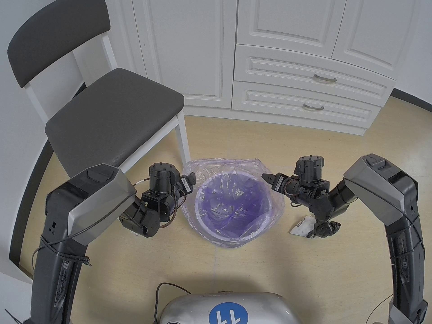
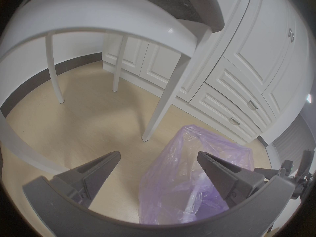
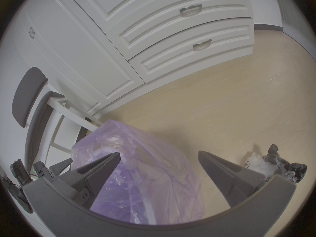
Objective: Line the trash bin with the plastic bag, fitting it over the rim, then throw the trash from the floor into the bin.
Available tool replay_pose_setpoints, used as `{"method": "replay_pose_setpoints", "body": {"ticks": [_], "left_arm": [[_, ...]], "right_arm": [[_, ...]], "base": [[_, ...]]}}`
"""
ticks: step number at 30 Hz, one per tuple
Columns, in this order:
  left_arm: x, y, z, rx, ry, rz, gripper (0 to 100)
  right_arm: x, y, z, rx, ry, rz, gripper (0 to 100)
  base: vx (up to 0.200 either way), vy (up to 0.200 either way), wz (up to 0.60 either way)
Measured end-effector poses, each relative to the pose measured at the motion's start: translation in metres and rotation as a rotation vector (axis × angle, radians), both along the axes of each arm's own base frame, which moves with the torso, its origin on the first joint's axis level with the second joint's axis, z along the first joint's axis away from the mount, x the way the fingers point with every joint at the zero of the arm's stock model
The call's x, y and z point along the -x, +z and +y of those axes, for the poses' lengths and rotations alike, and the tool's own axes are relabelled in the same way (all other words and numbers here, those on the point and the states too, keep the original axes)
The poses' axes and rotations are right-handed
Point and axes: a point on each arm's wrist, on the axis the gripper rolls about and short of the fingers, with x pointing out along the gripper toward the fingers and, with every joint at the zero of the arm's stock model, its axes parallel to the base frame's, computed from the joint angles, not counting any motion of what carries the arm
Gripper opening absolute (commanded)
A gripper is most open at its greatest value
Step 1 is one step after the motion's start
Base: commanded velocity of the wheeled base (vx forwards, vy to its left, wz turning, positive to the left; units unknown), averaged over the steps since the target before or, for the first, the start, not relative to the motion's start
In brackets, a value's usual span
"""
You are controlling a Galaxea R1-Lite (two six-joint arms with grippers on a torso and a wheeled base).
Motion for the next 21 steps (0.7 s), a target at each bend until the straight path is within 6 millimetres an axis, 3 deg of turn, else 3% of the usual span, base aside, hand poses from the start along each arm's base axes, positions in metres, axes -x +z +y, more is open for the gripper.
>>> {"method": "replay_pose_setpoints", "body": {"ticks": [21], "left_arm": [[-0.03,-0.025,0.004,0.056,0.095,0.041,100]], "right_arm": [[-0.039,-0.026,0.003,-0.059,-0.139,-0.069,100]], "base": [[0.0,0.0,0.0]]}}
